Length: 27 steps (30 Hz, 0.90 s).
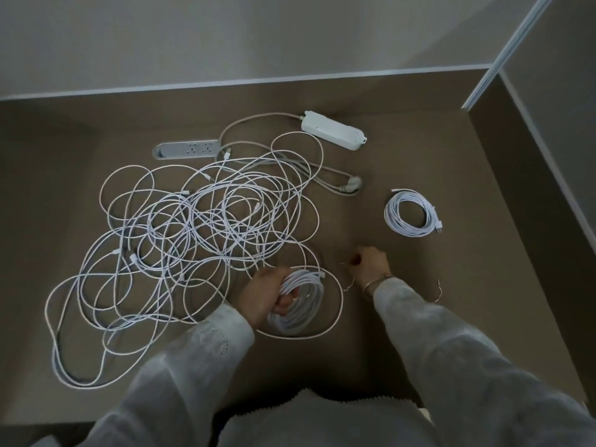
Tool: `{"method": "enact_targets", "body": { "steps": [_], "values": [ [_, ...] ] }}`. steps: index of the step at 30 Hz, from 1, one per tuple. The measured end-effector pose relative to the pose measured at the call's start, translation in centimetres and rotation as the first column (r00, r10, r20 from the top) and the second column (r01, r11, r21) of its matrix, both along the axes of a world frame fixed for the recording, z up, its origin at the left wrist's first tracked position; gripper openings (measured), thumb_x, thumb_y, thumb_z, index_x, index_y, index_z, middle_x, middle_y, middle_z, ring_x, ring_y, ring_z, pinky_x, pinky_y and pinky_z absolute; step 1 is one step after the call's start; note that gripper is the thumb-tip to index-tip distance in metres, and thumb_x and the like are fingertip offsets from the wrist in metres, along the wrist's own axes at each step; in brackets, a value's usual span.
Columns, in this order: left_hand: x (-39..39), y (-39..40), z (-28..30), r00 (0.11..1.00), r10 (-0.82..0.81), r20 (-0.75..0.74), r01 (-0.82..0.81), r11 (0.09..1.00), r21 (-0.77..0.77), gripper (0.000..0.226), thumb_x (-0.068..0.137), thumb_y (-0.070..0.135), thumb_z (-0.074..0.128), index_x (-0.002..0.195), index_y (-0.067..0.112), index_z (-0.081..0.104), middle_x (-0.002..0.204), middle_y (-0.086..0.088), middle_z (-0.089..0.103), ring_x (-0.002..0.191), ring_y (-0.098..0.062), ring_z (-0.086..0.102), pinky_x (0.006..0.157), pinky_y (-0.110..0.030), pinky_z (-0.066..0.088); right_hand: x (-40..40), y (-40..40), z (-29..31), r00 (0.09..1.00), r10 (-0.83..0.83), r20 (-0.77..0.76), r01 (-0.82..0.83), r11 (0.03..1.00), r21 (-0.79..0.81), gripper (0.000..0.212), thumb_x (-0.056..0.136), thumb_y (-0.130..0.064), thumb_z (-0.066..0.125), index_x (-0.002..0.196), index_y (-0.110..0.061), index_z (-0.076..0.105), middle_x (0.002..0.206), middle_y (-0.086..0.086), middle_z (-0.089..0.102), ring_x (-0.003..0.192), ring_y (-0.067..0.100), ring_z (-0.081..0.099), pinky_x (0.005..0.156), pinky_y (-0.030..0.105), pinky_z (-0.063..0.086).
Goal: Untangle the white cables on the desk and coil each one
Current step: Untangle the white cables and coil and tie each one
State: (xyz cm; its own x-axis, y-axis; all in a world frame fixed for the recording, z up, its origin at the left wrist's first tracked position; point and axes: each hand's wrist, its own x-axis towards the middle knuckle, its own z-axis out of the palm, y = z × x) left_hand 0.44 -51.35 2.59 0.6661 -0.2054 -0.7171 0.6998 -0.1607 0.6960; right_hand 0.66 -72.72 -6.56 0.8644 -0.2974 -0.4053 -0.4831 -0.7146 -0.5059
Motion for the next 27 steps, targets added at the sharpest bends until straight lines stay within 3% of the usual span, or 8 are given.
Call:
{"method": "enact_targets", "body": {
  "steps": [3,6,12,17,21,23,25,27],
  "values": [
    [0.5,-0.2,-0.1,0.996,0.085,0.022,-0.085,0.996,-0.007,0.034,0.093,0.012,0.045,0.061,0.005,0.053,0.053,-0.01,0.042,0.033,-0.012,0.029,0.038,-0.012,0.023,-0.9,-0.2,4.1,0.98,-0.105,0.171,0.087,0.99,0.11,0.011,0.075,-0.019,0.077,0.081,-0.01,0.074,0.082,0.006,0.072,0.079,0.019,0.065,0.076,0.024,0.047],
    [0.9,-0.2,-0.2,0.979,0.195,0.055,-0.195,0.981,-0.005,0.029,0.093,0.013,0.05,0.065,0.006,0.056,0.054,-0.01,0.044,0.033,-0.01,0.03,0.037,-0.011,0.025,-2.7,0.3,8.7,0.959,-0.194,0.207,0.124,0.944,0.306,0.011,0.07,-0.024,0.082,0.073,-0.019,0.072,0.066,-0.004,0.069,0.065,0.014,0.065,0.069,0.026,0.052],
    [0.8,-0.8,1.1,0.941,0.299,0.159,-0.303,0.953,-0.001,0.04,0.094,0.014,0.047,0.055,0.008,0.05,0.042,-0.004,0.04,0.035,-0.013,0.03,0.038,-0.013,0.025,-5.5,5.1,11.1,0.888,-0.349,0.298,0.2,0.878,0.434,0.013,0.068,-0.02,0.083,0.069,-0.022,0.071,0.065,-0.007,0.069,0.064,0.009,0.064,0.068,0.026,0.052],
    [-0.9,-1.9,3.2,0.945,0.217,0.243,-0.233,0.972,0.039,0.041,0.098,0.021,0.044,0.063,0.003,0.055,0.041,-0.002,0.045,0.034,-0.012,0.037,0.041,-0.02,0.032,-5.4,8.9,10.3,0.768,-0.544,0.337,0.306,0.774,0.554,0.018,0.07,-0.015,0.082,0.067,-0.026,0.068,0.065,0.001,0.069,0.061,0.018,0.068,0.066,0.041,0.058],
    [-2.1,-1.8,4.4,0.921,0.128,0.369,-0.192,0.971,0.142,0.039,0.1,0.018,0.043,0.065,0.011,0.061,0.05,0.006,0.061,0.048,-0.002,0.054,0.052,-0.016,0.043,-4.9,10.9,11.3,0.66,-0.736,0.147,0.401,0.511,0.76,0.011,0.074,-0.007,0.078,0.068,-0.013,0.07,0.066,0.007,0.071,0.066,0.023,0.07,0.07,0.037,0.058],
    [-2.2,-1.4,4.5,0.894,0.032,0.448,-0.138,0.969,0.206,0.038,0.1,0.018,0.043,0.072,0.003,0.064,0.065,-0.008,0.065,0.059,-0.013,0.055,0.059,-0.024,0.042,-4.9,11.5,11.8,0.644,-0.764,0.045,0.405,0.39,0.827,0.01,0.077,-0.005,0.075,0.068,-0.008,0.071,0.068,0.011,0.071,0.068,0.024,0.07,0.072,0.035,0.057],
    [-2.1,-0.8,4.3,0.854,-0.104,0.51,-0.074,0.946,0.316,0.039,0.101,0.02,0.042,0.079,-0.002,0.066,0.075,-0.017,0.066,0.069,-0.021,0.057,0.064,-0.028,0.039,-5.2,11.8,12.0,0.666,-0.746,0.01,0.408,0.376,0.832,0.013,0.079,-0.006,0.073,0.067,-0.009,0.071,0.067,0.008,0.071,0.065,0.014,0.067,0.071,0.029,0.054],
    [-2.1,-0.1,3.8,0.817,-0.232,0.527,-0.013,0.908,0.42,0.039,0.101,0.021,0.041,0.079,-0.001,0.065,0.075,-0.013,0.066,0.074,-0.026,0.059,0.067,-0.031,0.039,-5.6,12.2,12.0,0.715,-0.7,0.009,0.391,0.411,0.824,0.01,0.081,-0.008,0.072,0.071,-0.011,0.073,0.069,0.001,0.072,0.064,0.004,0.065,0.069,0.022,0.05]
  ]
}}
